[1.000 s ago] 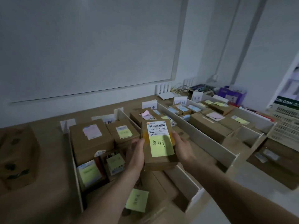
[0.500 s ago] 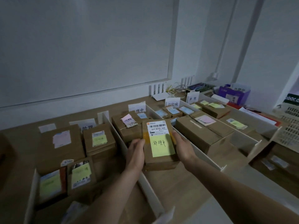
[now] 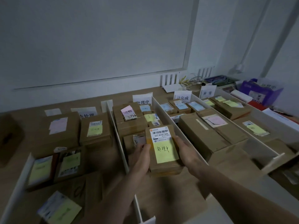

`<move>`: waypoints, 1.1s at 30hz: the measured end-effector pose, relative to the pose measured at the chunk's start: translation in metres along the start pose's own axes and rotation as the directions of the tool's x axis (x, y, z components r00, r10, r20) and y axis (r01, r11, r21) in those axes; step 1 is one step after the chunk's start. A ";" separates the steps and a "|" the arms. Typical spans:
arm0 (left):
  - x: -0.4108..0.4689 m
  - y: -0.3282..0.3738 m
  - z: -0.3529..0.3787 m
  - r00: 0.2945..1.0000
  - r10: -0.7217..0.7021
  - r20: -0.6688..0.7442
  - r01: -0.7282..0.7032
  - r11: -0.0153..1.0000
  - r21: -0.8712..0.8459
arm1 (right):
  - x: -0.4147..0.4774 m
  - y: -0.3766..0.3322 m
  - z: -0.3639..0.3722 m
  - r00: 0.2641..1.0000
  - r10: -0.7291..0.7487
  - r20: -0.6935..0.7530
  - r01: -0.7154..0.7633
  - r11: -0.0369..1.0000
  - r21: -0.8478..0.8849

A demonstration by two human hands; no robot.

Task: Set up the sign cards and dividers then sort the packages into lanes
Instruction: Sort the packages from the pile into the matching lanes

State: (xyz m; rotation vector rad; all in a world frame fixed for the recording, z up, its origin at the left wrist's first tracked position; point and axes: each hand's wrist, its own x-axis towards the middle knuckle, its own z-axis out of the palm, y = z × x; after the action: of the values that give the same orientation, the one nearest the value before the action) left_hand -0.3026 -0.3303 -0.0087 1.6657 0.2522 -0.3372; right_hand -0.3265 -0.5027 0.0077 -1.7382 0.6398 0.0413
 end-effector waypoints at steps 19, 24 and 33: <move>0.052 -0.023 0.013 0.984 -0.129 -0.123 0.148 0.976 0.160 | 0.074 0.026 0.026 0.964 0.029 0.266 0.026 0.979 -0.201; 0.049 -0.037 0.019 0.961 -0.146 -0.235 0.198 0.955 0.219 | 0.086 0.049 0.030 0.932 0.048 0.358 0.062 0.955 -0.290; 0.045 -0.057 0.028 0.924 -0.259 -0.280 0.332 0.908 0.257 | 0.089 0.066 0.040 0.907 0.100 0.409 0.050 0.939 -0.341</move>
State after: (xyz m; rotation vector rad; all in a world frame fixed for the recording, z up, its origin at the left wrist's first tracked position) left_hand -0.2835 -0.3527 -0.0808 1.9742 0.6713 -0.4189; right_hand -0.2675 -0.5091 -0.0939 -1.9736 0.3440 0.5649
